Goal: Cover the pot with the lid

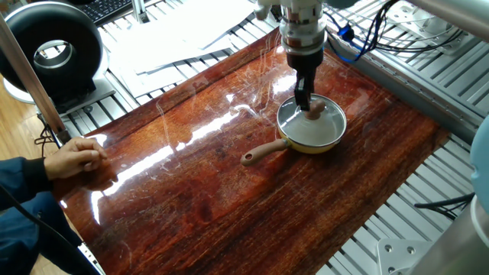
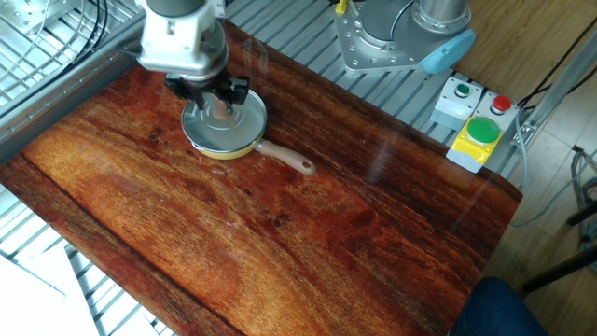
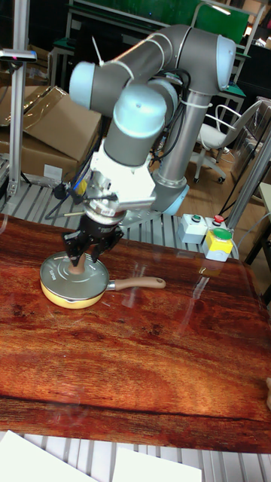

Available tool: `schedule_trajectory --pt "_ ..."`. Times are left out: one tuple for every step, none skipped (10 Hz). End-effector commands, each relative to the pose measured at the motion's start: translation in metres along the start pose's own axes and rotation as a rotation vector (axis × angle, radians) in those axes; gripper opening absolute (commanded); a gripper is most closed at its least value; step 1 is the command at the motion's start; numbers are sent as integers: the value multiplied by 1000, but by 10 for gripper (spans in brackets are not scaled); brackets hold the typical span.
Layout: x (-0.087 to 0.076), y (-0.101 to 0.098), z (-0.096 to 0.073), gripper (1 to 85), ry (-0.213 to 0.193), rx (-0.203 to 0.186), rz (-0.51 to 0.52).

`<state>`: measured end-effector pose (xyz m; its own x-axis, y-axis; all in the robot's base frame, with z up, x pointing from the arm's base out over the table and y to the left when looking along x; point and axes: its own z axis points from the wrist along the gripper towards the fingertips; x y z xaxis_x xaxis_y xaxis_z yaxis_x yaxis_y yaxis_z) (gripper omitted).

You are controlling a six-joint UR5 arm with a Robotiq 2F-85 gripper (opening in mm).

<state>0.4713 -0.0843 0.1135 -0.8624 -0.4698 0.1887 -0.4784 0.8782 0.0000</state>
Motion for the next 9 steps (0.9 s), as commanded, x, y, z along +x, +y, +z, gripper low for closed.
schedule_trajectory --pt "-22 17 -35 383 -64 -97 194" --pt "-24 20 -37 163 -63 -100 289" --pt "-21 19 -38 13 -41 -84 383" --pt "-22 19 -39 13 -44 -80 439" --pt "-31 20 -40 13 -76 -89 510" --pt "-41 26 -42 13 -107 -117 555" --pt "-46 27 -43 13 -123 -128 577" --pt "-47 29 -43 13 -123 -132 574" --pt "-47 30 -43 13 -124 -134 569"
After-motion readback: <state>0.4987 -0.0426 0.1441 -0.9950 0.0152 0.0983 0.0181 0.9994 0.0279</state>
